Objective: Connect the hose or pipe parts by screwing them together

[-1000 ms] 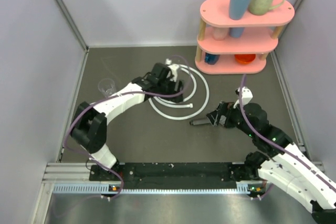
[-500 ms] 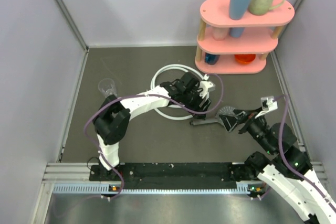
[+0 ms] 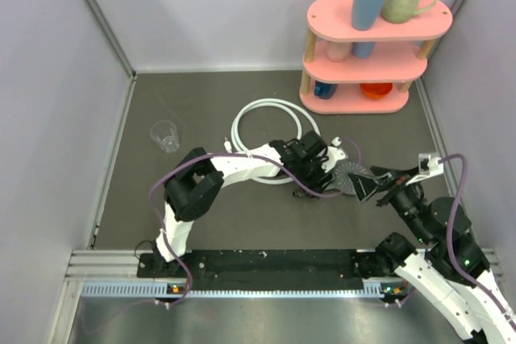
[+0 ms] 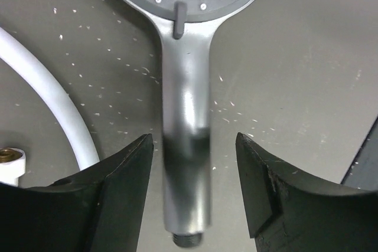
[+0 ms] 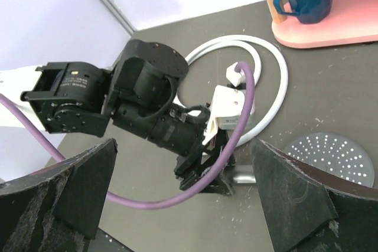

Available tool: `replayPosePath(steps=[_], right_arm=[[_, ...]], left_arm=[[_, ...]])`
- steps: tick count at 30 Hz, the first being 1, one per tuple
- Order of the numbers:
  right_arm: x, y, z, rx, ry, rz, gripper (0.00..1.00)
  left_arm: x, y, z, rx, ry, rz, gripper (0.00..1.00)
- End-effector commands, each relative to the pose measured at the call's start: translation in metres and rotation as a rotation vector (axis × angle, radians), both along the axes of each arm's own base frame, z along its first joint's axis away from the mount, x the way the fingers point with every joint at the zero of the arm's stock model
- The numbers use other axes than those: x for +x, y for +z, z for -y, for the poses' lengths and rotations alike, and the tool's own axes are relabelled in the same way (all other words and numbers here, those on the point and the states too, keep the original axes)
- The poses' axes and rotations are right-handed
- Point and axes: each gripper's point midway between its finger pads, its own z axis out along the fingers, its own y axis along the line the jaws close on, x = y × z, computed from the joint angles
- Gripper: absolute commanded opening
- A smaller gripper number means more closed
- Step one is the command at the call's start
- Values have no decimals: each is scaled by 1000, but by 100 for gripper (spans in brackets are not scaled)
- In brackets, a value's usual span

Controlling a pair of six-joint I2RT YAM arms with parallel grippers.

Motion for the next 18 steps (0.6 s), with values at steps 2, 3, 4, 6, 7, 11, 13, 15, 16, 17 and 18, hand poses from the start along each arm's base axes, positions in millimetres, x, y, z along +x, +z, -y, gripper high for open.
replayPosePath(steps=[2,3,4,6,7,11,13,15,16,17,18], right_arm=[[-4,21,13,41,-45,57,95],[-4,21,14,41,-46,56,95],[-4,20,14,40,-48,55,95],[-3,20,14,38,-51,53,95],[-4,19,13,39,-48,51,95],[-3,17,14,37,-54,44,95],[-2,15,14,35,-60,36,95],[-1,14,15,35,-64,35,95],[-1,14,15,34,-65,33,95],[-1,13,14,33,-63,29,95],[0,12,14,30,-63,26,95]], left_arm=[[12,4,8,15,-4,81,62],[13,2,8,19,-7,83,62],[14,-1,7,30,0,93,62],[14,-2,7,37,-3,104,62],[14,-4,8,38,-7,100,58],[13,-6,7,40,-2,95,46],[9,-8,6,30,-1,83,48],[6,-8,7,17,-4,71,50],[4,-9,6,18,-6,67,50],[3,-9,7,15,-7,64,50],[3,-10,7,16,-10,60,50]])
